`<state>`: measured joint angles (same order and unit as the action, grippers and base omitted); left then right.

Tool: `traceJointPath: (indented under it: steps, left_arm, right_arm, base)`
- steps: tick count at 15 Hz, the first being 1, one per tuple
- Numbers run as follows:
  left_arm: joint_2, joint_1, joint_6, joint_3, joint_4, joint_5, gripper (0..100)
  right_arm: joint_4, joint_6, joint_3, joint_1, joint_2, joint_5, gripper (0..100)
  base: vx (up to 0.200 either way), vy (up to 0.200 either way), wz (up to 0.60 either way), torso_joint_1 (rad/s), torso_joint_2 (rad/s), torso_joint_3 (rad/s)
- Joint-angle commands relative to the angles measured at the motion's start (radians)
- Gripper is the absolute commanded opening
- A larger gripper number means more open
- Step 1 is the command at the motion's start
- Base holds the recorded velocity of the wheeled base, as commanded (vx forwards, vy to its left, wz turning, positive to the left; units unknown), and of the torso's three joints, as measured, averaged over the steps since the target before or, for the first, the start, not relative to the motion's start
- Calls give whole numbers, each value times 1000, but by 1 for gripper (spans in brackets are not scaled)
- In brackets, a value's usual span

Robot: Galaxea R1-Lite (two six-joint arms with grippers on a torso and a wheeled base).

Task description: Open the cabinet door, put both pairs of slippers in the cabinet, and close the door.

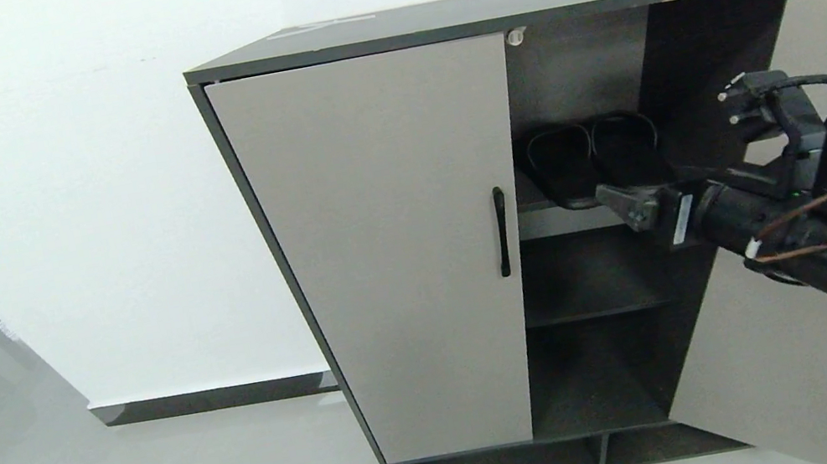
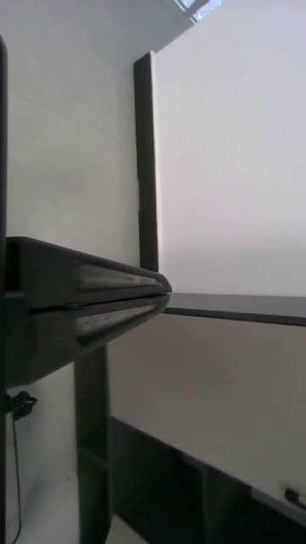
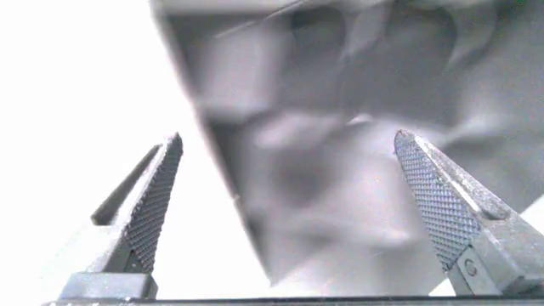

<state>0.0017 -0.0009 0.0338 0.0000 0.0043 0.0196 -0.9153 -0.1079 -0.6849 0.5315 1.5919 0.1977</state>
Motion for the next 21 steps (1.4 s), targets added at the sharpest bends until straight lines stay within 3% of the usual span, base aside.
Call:
traceJointPath:
  steps: [1, 7, 21]
  left_arm:
    - [1, -1, 0, 0, 0, 0, 0]
    - [1, -1, 0, 0, 0, 0, 0]
    - [1, 1, -2, 0, 0, 0, 0]
  right_arm:
    - [3, -15, 143, 42, -148, -144, 100]
    - [0, -24, 292, 42, -196, -477, 100]
    - [-7, -12, 338, 41, -202, -537, 100]
  base:
    - [-200, 0, 0, 2, -2, 2]
    - [-167, -33, 0, 2, 2, 2]
    - [0, -200, 0, 5, 1, 4]
